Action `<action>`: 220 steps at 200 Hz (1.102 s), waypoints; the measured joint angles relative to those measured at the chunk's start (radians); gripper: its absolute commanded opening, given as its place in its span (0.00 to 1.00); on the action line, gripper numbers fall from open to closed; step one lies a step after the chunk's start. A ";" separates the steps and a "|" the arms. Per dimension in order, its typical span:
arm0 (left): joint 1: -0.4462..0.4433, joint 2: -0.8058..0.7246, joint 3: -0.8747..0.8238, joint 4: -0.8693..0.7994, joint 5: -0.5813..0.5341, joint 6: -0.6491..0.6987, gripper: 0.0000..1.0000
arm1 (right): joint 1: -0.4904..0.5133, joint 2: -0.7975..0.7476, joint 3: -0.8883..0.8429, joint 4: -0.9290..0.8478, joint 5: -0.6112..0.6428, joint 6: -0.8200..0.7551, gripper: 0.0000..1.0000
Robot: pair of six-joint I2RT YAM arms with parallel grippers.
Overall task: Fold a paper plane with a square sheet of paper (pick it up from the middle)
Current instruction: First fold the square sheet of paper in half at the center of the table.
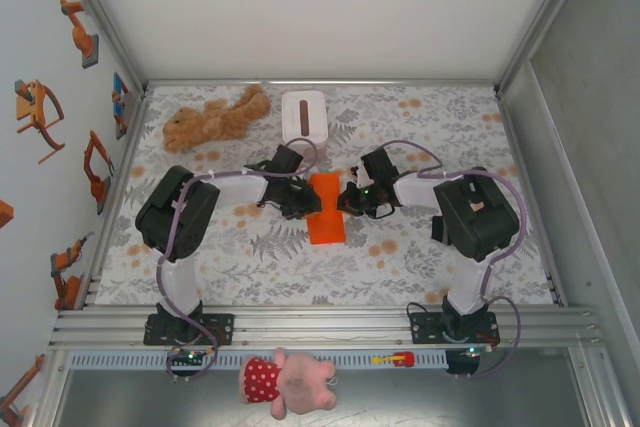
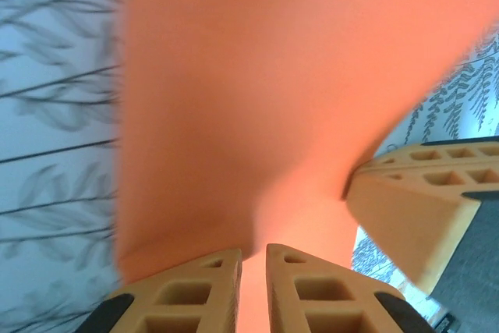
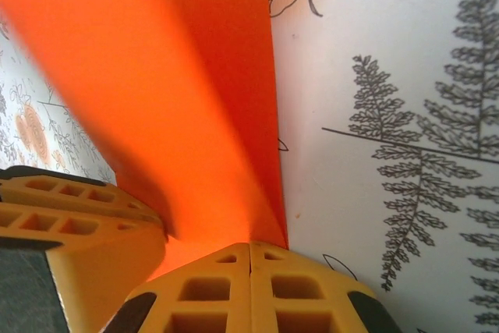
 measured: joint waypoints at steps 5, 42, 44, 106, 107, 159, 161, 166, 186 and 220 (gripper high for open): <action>0.007 -0.006 -0.010 0.002 0.004 0.005 0.18 | 0.001 0.000 0.002 -0.004 0.002 -0.002 0.00; 0.059 -0.051 -0.079 0.018 0.026 0.039 0.17 | 0.003 0.002 0.003 -0.012 0.006 -0.010 0.00; 0.062 -0.054 -0.082 0.017 0.026 0.040 0.17 | 0.003 0.002 0.003 -0.012 0.006 -0.010 0.00; 0.092 -0.151 -0.120 0.087 0.033 0.015 0.17 | 0.003 0.004 0.009 -0.020 0.006 -0.014 0.00; 0.091 -0.151 -0.120 0.094 0.035 0.012 0.17 | 0.003 0.004 0.009 -0.020 0.006 -0.014 0.00; 0.032 -0.014 -0.085 0.302 0.101 -0.081 0.17 | 0.003 0.006 0.010 -0.020 0.003 -0.014 0.00; 0.031 -0.010 -0.085 0.305 0.101 -0.082 0.17 | 0.003 0.006 0.010 -0.020 0.003 -0.014 0.00; 0.029 0.004 -0.084 0.313 0.104 -0.087 0.17 | 0.003 0.006 0.010 -0.020 0.003 -0.014 0.00; 0.034 0.036 -0.084 0.332 0.111 -0.101 0.17 | 0.003 0.006 0.010 -0.020 0.003 -0.014 0.00; 0.072 0.030 -0.121 0.381 0.126 -0.100 0.17 | 0.003 0.007 0.010 -0.019 0.004 -0.014 0.00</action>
